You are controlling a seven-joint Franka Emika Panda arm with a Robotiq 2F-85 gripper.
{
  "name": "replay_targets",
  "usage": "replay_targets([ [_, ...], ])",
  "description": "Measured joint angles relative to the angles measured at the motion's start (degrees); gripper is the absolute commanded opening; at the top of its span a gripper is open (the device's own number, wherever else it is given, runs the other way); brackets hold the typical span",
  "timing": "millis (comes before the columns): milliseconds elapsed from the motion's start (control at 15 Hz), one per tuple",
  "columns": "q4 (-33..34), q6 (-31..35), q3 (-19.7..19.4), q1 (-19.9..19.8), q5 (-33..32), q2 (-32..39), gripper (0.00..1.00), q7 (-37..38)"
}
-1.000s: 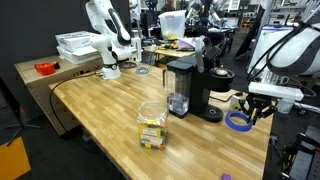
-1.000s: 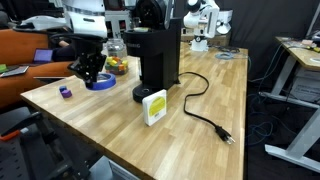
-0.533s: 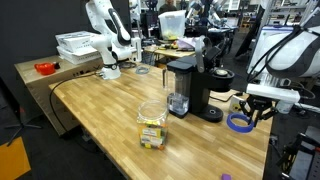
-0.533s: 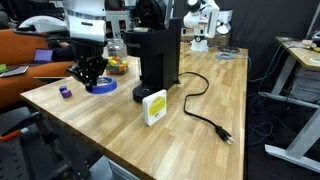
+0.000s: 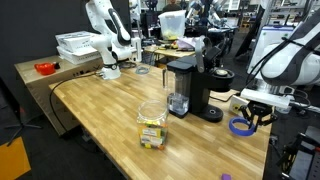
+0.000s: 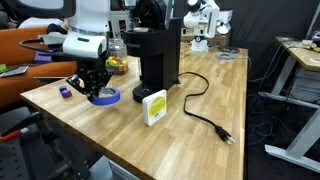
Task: Move the blue masking tape from the left to the right
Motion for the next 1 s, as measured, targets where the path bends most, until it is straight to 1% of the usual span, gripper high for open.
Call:
replay_targets([
  [200,-0.01,2.13,0.31,0.08,10.00,1.88,0.04,-1.47],
  [333,-0.02,3.45,0.38,0.22,19.00,2.99,0.04,-4.84],
  [533,-0.10,4.85,0.73,0.36,34.11,4.51,0.04,-12.57],
  [800,-0.53,5.15,1.73,0.63,53.72,7.06,0.04,-26.00],
  [1000,-0.71,5.15,2.27,1.12,64.41,9.41,0.04,-34.87],
])
